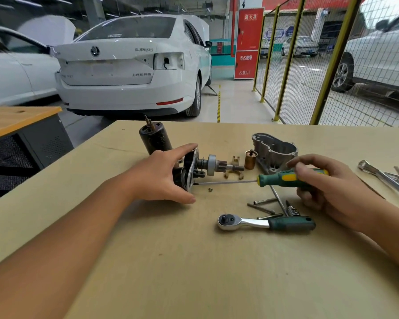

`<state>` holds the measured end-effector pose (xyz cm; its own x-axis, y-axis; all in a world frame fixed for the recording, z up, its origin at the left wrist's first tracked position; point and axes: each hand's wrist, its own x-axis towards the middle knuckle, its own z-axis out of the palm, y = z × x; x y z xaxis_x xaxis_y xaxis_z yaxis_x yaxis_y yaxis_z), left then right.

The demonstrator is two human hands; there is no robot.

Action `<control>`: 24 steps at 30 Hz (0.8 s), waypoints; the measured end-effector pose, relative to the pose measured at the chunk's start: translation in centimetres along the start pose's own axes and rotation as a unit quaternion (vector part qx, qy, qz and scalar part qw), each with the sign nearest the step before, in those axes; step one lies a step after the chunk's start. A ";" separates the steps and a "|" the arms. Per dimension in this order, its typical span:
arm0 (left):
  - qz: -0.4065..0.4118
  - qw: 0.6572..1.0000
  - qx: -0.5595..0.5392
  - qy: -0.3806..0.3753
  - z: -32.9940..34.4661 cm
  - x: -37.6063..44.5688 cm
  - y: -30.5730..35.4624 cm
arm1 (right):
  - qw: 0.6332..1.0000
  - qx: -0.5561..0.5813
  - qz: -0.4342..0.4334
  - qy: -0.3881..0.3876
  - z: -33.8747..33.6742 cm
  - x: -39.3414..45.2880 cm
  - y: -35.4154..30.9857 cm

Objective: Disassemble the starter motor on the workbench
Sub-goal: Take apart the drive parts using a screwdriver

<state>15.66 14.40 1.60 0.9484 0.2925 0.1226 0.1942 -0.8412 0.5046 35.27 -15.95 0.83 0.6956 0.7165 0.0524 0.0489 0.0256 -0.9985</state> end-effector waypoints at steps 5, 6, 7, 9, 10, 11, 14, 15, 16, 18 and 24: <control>0.002 1.000 -0.021 -0.008 -0.2 0.1 -0.4 | 1.000 0.008 0.001 0.006 -0.5 0.3 0.2; 0.003 1.000 -0.023 -0.008 -0.1 0.1 -0.5 | 0.999 0.042 -0.005 0.004 -0.6 0.3 0.3; 0.003 1.000 -0.024 -0.008 -0.1 0.2 -0.5 | 0.997 0.072 -0.013 0.003 -0.6 0.4 0.5; 0.001 0.999 -0.031 -0.008 -0.1 0.2 -0.6 | 0.995 0.100 -0.018 0.000 -0.6 0.5 0.7; 0.002 0.999 -0.034 -0.008 -0.1 0.2 -0.7 | 0.996 0.090 -0.016 -0.003 -0.4 0.6 0.6; 0.001 0.999 -0.036 -0.010 -0.1 0.2 -0.7 | 0.998 0.061 -0.009 -0.003 -0.1 0.7 0.4; 0.004 0.999 -0.040 -0.012 -0.3 0.3 -1.0 | 0.999 -0.034 0.010 0.008 -0.2 1.3 0.3; 0.005 0.999 -0.040 -0.013 -0.4 0.4 -1.1 | 0.999 -0.037 0.005 0.002 -0.3 1.5 0.5; 0.006 0.999 -0.038 -0.015 -0.5 0.4 -1.2 | 1.000 -0.024 -0.005 -0.006 -0.4 1.5 0.6; 0.009 0.999 -0.036 -0.017 -0.5 0.4 -1.3 | 0.999 0.031 -0.023 -0.013 -0.5 1.4 0.9; 0.009 0.999 -0.028 -0.019 -0.4 0.3 -1.0 | 1.000 0.026 -0.002 -0.009 0.1 1.1 0.4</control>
<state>15.63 15.50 1.46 0.9605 0.2598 0.0995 0.1645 -0.8188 0.5499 36.03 -15.10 0.47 0.6820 0.7292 0.0565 0.0145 0.0637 -0.9979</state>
